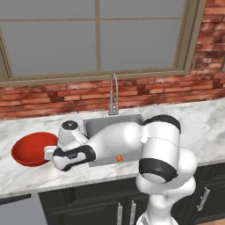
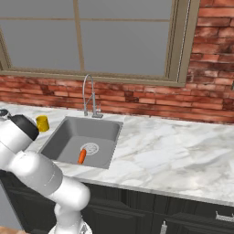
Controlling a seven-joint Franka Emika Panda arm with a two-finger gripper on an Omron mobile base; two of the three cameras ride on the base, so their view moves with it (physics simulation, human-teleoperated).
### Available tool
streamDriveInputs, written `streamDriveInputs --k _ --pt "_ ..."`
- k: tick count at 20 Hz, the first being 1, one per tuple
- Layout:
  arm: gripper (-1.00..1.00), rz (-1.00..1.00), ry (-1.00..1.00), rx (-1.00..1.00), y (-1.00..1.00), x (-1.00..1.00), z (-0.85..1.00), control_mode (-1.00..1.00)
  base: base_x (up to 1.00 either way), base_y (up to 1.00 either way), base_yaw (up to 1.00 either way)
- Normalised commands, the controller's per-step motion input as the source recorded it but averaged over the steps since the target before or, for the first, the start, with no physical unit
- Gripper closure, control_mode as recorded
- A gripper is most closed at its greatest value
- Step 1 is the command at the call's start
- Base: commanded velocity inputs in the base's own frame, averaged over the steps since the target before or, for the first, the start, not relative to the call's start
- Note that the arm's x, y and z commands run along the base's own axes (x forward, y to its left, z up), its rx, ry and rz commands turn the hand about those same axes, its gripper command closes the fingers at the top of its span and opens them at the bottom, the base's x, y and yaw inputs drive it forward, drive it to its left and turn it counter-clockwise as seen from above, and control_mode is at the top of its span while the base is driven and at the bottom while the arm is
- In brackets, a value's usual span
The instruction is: Clear the mugs and bowl far away from the sink.
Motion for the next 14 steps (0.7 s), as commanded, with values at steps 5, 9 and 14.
streamDriveInputs --k 5,9,14 --pt "-1.0 0.0 0.0 0.0 0.03 0.02 -0.19 -1.0 0.0 0.0 0.0" --pt "-1.0 0.0 0.0 0.0 -0.37 -0.28 -0.38 -1.0 0.0 0.0 0.0" --pt "1.0 0.01 0.0 0.0 -0.53 -0.37 -0.35 -1.0 0.0 0.0 0.0"
